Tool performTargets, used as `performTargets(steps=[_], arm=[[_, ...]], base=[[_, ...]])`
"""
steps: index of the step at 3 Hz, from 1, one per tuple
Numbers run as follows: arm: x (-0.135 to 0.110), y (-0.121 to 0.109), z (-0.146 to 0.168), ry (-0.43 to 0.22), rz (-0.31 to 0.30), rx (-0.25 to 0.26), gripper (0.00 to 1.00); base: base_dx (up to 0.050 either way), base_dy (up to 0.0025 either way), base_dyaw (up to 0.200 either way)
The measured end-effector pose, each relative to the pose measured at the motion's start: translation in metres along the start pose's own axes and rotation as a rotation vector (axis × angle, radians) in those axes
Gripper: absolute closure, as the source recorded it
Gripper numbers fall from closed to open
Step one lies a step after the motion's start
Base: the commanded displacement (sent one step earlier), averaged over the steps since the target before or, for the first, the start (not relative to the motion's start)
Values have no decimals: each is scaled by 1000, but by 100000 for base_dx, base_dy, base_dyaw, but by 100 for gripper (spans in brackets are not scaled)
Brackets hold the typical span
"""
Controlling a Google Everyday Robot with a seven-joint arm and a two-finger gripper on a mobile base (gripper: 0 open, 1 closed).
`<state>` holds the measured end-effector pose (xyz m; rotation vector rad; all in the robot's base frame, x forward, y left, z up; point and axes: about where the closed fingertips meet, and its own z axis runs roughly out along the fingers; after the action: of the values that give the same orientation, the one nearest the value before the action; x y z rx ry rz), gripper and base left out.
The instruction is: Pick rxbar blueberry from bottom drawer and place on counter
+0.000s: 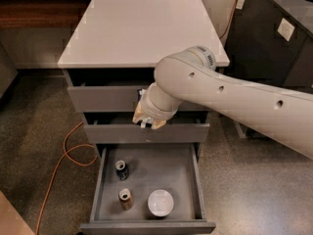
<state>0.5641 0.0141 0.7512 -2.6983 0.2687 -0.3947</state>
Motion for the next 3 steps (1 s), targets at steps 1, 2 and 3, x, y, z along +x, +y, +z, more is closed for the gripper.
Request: performTargets(steps=[1, 2, 3], arm=[[-7, -8, -12, -5, -9, 25, 100], [-10, -29, -52, -13, -30, 49, 100], [4, -40, -78, -53, -57, 54, 100]], base=[[0, 0, 0], [0, 0, 0], [0, 0, 0]])
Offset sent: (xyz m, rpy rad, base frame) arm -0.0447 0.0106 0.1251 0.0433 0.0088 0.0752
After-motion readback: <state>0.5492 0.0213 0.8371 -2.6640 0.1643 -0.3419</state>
